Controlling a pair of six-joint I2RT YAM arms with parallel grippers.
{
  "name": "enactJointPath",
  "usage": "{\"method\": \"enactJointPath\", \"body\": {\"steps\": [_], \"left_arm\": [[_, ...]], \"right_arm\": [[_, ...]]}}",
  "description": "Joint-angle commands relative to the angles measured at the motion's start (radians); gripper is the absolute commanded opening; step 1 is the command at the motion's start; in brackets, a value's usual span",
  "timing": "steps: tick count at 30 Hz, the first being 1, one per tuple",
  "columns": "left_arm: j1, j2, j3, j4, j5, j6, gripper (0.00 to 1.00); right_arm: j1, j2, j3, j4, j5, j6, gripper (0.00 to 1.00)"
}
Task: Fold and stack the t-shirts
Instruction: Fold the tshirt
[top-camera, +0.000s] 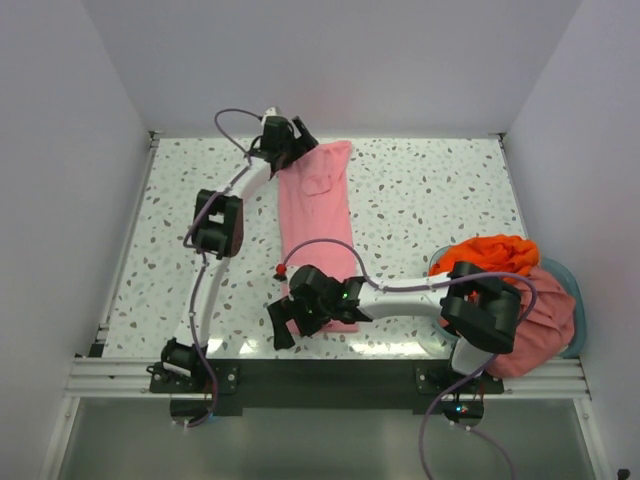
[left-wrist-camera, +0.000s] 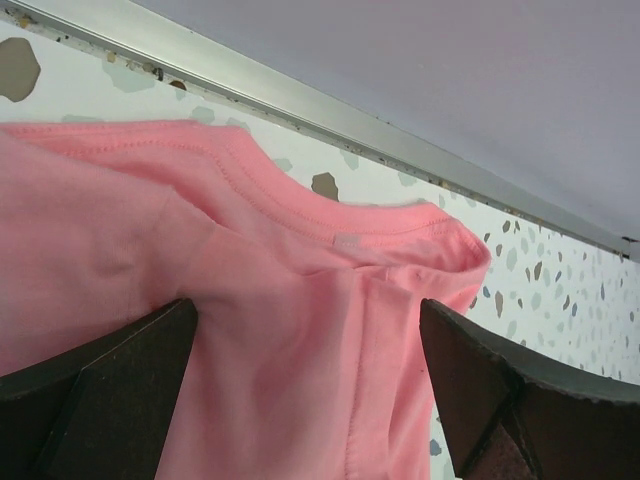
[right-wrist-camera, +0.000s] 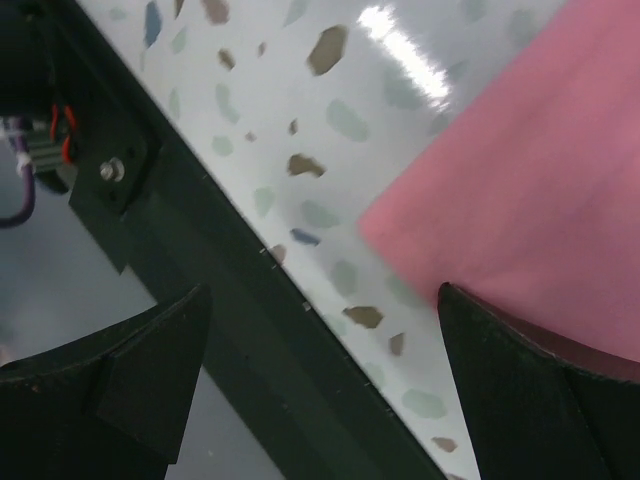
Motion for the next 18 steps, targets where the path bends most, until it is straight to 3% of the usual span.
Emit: {"method": "enactJointPath", "body": {"steps": [1,4,6,10,14,16,18], "left_arm": [[0.019,0.081,-0.005,-0.083,-0.095,-0.064,1.00],[0.019,0.072,0.037,-0.060,-0.065,-0.061,1.00],[0.019,0.046,0.072,-0.036,-0.004,-0.038,1.00],[0.012,-0.118,0.054,-0.037,0.064,0.019,1.00],[-0.019,-0.475,-0.128,-0.106,0.041,0.142,1.00],[-0.036,-0.615,-0.231,-0.249,-0.020,0.137,1.00],[-0.048,-0.842,-0.491,-0.275,-0.016,0.137,1.00]], "right_arm": [[0.037,-0.026,0.061,-0.084,-0.105,-0.030,0.99],[0.037,-0.066,0.097,-0.146,-0.099,-0.062,0.99],[0.037,-0.112,0.115,-0.189,-0.012,-0.070,0.98],[0.034,-0.219,0.134,-0.274,0.105,-0.059,0.99],[0.009,-0.334,0.102,-0.415,0.273,0.013,0.99],[-0.053,-0.418,0.031,-0.484,0.353,0.109,0.99],[-0.115,-0.483,-0.036,-0.486,0.349,0.143,0.99]]}}
